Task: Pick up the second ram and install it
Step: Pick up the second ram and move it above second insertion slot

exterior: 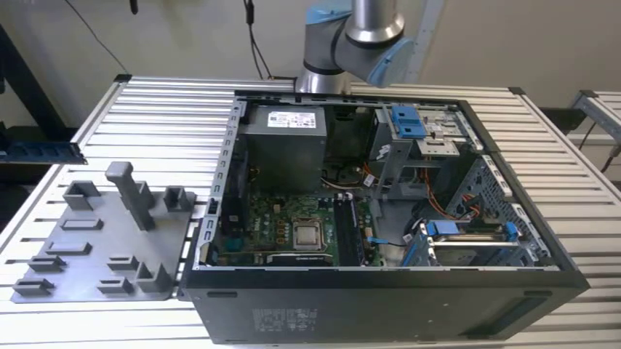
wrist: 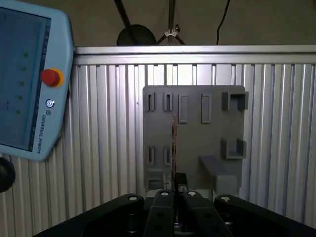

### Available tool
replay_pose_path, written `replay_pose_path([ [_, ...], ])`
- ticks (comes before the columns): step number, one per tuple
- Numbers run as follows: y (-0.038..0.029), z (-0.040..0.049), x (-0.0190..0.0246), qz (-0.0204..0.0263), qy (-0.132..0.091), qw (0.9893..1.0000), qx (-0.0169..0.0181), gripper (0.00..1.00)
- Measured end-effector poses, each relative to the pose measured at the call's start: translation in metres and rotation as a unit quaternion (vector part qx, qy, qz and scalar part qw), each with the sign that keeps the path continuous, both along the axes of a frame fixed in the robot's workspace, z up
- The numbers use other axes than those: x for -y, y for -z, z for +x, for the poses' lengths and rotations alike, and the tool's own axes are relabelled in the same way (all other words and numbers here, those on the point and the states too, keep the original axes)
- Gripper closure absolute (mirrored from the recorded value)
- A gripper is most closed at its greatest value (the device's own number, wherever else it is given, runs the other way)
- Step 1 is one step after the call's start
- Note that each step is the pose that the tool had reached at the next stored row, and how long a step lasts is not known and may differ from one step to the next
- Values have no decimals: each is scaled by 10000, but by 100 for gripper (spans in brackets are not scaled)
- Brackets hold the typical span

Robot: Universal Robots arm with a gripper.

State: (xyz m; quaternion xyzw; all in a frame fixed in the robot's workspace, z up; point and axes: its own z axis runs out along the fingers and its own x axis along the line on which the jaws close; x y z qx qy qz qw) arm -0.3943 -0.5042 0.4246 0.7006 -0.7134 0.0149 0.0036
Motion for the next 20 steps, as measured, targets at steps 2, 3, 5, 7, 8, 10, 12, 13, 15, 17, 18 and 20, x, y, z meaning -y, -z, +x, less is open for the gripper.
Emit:
replay_pose_path([
  [2, -3, 32, 0, -1, 0, 10000, -3, 87],
  [3, -9, 36, 0, -3, 0, 10000, -4, 87],
  [5, -44, 39, -1, -3, 1, 10000, -4, 87],
  [7, -66, 58, 0, -2, -1, 10000, -5, 87],
  [8, -65, 85, 0, -2, 0, 10000, -6, 87],
  [10, -66, 154, 0, -3, 0, 10000, -11, 87],
  [12, -67, 206, 0, -3, 0, 10000, -13, 87],
  [13, -66, 225, 0, -2, 0, 10000, -13, 87],
  [15, -66, 259, 0, -2, 0, 10000, -13, 87],
  [17, -67, 297, 0, -3, 0, 10000, -13, 87],
  [18, -66, 316, 0, -2, 0, 10000, -13, 87],
  [20, -67, 367, 0, -3, 0, 10000, -14, 87],
])
